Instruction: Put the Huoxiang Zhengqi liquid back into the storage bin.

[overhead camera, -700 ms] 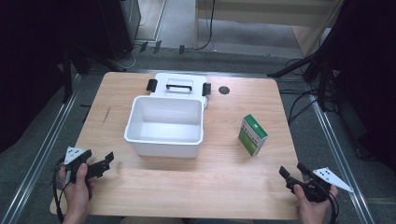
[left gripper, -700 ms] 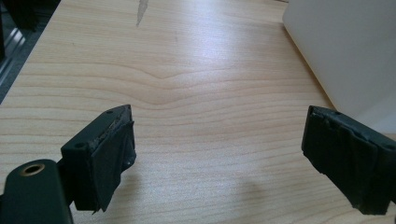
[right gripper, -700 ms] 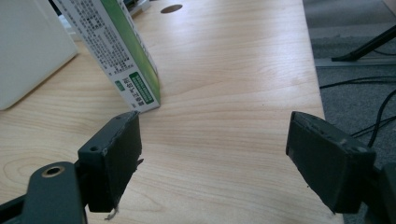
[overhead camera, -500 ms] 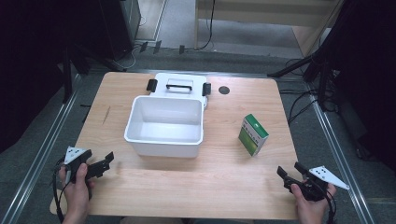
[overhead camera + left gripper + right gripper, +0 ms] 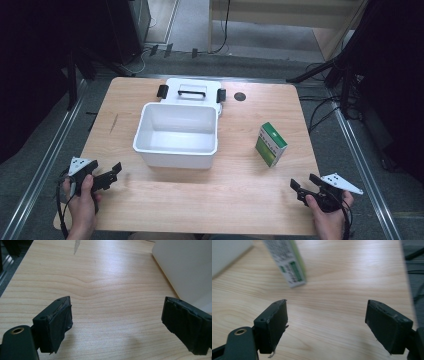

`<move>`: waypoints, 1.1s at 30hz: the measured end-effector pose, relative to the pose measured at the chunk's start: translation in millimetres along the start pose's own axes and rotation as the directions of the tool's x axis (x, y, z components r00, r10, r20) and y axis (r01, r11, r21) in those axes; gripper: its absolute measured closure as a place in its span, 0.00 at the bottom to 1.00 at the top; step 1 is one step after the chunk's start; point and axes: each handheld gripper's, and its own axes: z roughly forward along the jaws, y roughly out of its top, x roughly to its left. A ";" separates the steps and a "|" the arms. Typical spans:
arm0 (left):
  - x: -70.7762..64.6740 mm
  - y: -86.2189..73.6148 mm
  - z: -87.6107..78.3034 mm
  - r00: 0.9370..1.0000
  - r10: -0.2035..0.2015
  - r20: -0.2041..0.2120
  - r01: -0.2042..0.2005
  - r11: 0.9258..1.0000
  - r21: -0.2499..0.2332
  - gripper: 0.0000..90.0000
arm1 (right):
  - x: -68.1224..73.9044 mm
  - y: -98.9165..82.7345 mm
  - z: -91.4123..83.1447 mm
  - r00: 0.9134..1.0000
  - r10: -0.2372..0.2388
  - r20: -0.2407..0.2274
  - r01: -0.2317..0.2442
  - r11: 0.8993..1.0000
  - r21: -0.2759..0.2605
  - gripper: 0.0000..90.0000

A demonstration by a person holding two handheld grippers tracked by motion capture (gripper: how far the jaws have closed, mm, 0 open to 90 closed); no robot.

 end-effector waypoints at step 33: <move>-1.9 -0.4 0.2 1.000 0.011 -0.007 -0.011 1.000 0.001 0.12 | 77.0 102.6 38.4 0.941 -0.339 0.016 0.211 0.621 0.755 0.16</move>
